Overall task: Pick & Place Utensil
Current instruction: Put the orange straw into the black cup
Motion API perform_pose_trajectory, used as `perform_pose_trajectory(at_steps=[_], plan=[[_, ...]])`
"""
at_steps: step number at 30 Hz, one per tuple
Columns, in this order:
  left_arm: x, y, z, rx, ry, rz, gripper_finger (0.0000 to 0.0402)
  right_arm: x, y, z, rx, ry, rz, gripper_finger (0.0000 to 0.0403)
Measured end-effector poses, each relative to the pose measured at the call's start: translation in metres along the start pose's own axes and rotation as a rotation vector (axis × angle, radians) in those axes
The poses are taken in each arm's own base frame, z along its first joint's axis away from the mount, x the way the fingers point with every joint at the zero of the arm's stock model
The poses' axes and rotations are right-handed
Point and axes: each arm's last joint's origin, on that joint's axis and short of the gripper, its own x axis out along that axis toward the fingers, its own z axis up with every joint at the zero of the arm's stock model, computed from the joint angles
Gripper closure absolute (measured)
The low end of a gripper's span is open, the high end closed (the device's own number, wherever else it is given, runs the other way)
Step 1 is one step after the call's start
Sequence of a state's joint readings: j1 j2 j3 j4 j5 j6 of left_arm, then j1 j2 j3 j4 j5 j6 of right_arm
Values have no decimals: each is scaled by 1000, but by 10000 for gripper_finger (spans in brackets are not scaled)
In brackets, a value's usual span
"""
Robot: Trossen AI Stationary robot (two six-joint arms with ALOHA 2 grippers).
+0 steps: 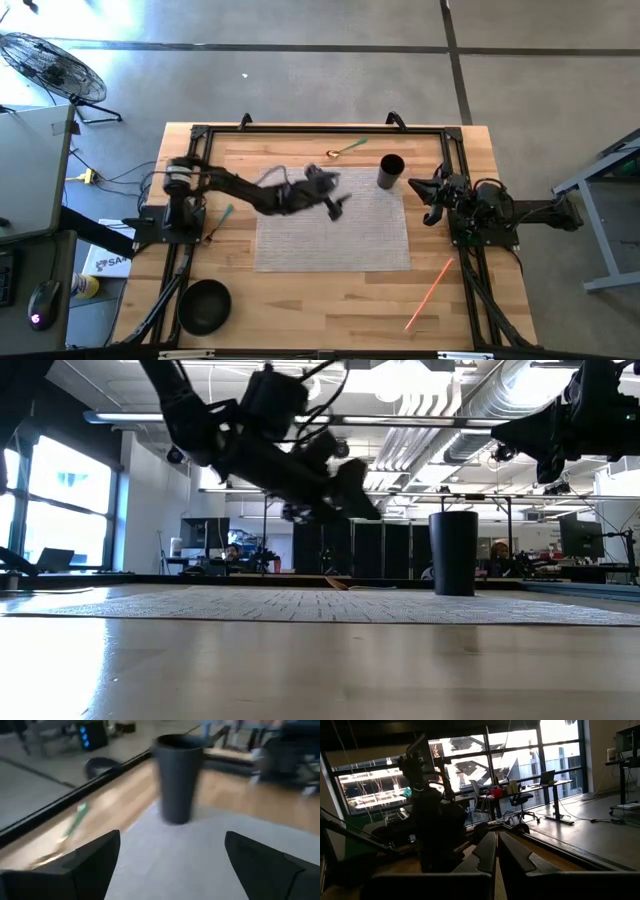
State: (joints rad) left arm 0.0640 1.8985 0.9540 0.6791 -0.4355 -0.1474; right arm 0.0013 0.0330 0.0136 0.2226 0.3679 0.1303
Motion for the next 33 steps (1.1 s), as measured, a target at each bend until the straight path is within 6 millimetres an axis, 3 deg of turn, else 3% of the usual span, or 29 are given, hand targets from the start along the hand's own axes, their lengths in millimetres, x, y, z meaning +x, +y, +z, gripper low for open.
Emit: perform_pose_trajectory(at_steps=[4, 12, 23, 33], plan=[[-12, 32, 0, -36, 53, 48, 47, 0, 0, 0, -1, 1, 0, 391], [-27, 69, -6, -60, 112, 106, 47, 0, 0, 0, -1, 1, -2, 391], [-32, 72, -23, -26, 208, 106, 47, 0, 0, 6, 32, -59, 0, 391], [-32, 72, -23, -7, 212, 102, 47, 0, 8, 14, 171, -110, 198, 391]])
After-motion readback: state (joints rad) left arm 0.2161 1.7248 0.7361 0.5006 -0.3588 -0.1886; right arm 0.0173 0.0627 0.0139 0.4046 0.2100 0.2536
